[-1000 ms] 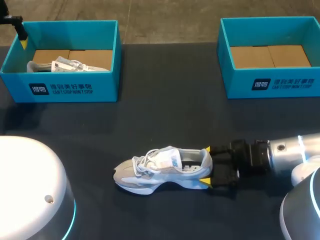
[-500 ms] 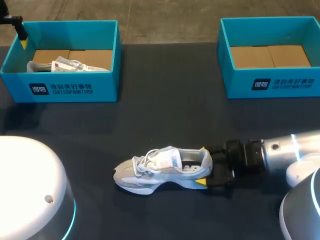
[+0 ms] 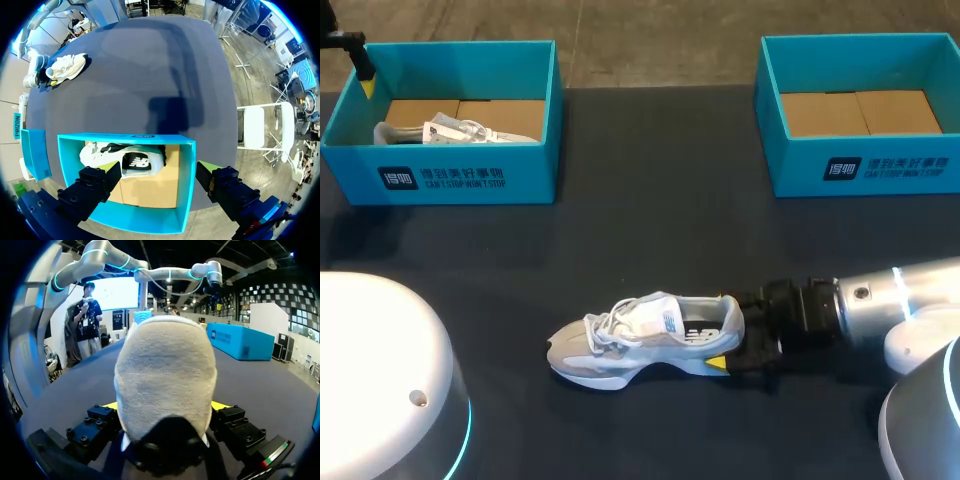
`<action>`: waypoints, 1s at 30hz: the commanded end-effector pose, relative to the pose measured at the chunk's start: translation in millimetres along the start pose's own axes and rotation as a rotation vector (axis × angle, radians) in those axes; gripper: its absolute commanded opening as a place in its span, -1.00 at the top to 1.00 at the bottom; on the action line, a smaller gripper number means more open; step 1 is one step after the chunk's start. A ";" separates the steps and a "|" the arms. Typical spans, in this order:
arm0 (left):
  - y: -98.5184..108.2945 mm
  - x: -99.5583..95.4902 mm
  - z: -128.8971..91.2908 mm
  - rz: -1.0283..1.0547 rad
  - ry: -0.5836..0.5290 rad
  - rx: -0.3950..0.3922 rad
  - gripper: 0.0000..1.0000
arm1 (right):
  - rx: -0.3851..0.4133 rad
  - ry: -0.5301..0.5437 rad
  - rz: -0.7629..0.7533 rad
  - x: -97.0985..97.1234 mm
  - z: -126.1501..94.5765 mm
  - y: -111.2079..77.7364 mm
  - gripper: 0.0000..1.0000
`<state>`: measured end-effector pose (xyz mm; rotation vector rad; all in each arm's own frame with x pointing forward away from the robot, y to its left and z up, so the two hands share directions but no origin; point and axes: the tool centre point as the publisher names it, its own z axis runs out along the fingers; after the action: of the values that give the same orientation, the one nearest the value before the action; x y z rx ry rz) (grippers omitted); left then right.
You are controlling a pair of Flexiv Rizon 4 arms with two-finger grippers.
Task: Take the shoe out of the shoebox, open the shoe tongue, remove and reinsert the insole, then place the shoe into the shoebox
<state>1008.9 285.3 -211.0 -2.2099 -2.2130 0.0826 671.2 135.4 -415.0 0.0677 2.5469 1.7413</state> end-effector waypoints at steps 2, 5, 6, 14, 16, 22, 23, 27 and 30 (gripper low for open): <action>-1.2 -0.1 -0.2 0.000 0.002 -0.003 -1.00 | 0.000 0.001 -0.002 -1.9 3.4 -0.1 1.00; -1.2 -0.1 -0.2 0.000 0.002 -0.003 -1.00 | -0.003 0.002 -0.002 -1.0 3.2 -1.4 1.00; -1.2 -0.1 -0.2 0.000 0.002 -0.003 -1.00 | -0.005 0.002 -0.004 -0.6 3.2 -1.7 1.00; -1.2 -0.1 -0.2 0.000 0.002 -0.003 -1.00 | -0.017 0.006 -0.010 1.8 2.5 0.1 1.00; -1.2 -0.1 -0.2 0.000 0.002 -0.003 -1.00 | -0.017 0.006 -0.010 1.8 2.5 0.1 1.00; -11.2 -12.2 -5.1 -0.069 0.040 -0.040 -1.00 | -0.017 0.006 -0.010 1.8 2.5 0.1 1.00; -15.4 -16.8 -6.6 -0.093 0.036 -0.033 -1.00 | -0.017 0.006 -0.010 1.8 2.5 0.1 1.00; -32.3 -32.7 -6.8 -0.158 0.037 -0.017 -1.00 | -0.017 0.006 -0.010 1.8 2.5 0.1 1.00; -40.7 -44.8 -6.7 -0.283 0.064 -0.047 -1.00 | -0.017 0.006 -0.010 1.8 2.5 0.1 1.00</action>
<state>985.4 251.4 -202.9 -1.9639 -2.3886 0.0650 669.9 136.3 -415.3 0.0488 2.5287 1.7660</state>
